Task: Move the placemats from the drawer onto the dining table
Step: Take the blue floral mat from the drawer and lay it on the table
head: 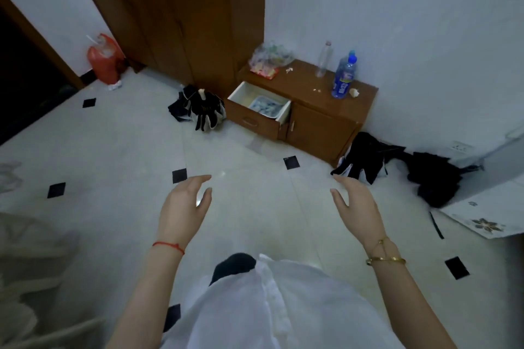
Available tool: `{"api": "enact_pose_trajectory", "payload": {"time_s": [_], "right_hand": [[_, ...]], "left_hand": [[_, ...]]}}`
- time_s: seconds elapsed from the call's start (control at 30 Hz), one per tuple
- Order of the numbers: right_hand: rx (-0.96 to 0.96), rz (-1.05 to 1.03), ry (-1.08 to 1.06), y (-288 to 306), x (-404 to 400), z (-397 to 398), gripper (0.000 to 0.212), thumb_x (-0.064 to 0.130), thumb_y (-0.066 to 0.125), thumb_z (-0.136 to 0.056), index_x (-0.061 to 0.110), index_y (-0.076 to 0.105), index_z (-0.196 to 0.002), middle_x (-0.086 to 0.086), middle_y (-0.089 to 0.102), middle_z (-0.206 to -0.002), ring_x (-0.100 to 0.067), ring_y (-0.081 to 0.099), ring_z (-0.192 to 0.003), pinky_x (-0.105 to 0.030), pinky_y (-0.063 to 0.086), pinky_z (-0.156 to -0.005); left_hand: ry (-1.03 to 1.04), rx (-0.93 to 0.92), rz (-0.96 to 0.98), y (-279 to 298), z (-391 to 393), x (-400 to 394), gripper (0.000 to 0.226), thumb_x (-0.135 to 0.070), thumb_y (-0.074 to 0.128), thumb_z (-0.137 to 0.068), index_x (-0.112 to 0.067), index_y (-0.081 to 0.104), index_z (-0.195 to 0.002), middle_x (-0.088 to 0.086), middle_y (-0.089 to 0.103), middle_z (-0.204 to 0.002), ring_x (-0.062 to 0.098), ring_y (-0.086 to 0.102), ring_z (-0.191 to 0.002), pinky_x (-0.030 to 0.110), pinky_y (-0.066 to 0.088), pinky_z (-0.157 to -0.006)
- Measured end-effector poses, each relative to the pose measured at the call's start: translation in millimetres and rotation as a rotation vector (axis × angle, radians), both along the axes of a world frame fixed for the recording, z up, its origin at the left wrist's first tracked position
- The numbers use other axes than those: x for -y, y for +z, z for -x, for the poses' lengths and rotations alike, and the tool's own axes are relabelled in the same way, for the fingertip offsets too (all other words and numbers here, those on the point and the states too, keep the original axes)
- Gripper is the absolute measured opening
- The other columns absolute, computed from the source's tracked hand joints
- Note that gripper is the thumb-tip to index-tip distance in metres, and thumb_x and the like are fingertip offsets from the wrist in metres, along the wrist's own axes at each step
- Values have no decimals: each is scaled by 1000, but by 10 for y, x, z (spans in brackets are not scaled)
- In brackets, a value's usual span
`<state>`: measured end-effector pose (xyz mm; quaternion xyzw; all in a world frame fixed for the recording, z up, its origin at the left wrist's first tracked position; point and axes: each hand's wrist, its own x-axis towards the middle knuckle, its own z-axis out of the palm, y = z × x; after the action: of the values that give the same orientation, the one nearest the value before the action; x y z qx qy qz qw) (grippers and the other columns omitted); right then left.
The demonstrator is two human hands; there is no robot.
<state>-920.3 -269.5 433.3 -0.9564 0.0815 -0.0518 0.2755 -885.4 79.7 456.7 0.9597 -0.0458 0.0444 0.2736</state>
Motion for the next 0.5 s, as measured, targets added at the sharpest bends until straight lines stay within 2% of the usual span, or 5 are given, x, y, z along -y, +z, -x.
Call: {"api": "enact_pose_trajectory", "payload": {"time_s": [0.1, 0.23, 0.37, 0.5], "right_hand": [[-1, 0, 69, 1, -27, -718, 36, 19, 58, -93, 7, 56, -127, -12, 62, -121, -27, 56, -114, -29, 37, -98], [-44, -17, 126, -181, -138, -1627, 36, 19, 57, -94, 9, 55, -128, -10, 61, -124, -27, 53, -117, -31, 37, -100], [-64, -39, 126, -341, -309, -2564, 35, 20, 56, -94, 12, 55, -128, -7, 60, -124, -24, 52, -117, -24, 35, -96], [-52, -59, 65, -300, -463, -3568, 36, 18, 54, -95, 9, 54, -129, -9, 59, -123, -25, 52, -116, -30, 39, -96]], "left_hand": [[46, -25, 1, -66, -515, -19, 28, -20, 58, -92, -16, 62, -119, 2, 67, -117, 21, 61, -108, 30, 47, -89], [48, -73, 14, -301, -1304, -141, 29, -22, 57, -92, -16, 62, -120, 3, 67, -115, 21, 63, -105, 33, 51, -89], [64, -62, 3, -384, -2305, -309, 29, -18, 58, -91, -15, 62, -120, 3, 68, -112, 21, 64, -102, 31, 51, -85], [20, -28, -25, -268, -3455, -436, 31, -18, 57, -92, -12, 62, -122, 5, 66, -117, 21, 62, -106, 25, 45, -90]]}}
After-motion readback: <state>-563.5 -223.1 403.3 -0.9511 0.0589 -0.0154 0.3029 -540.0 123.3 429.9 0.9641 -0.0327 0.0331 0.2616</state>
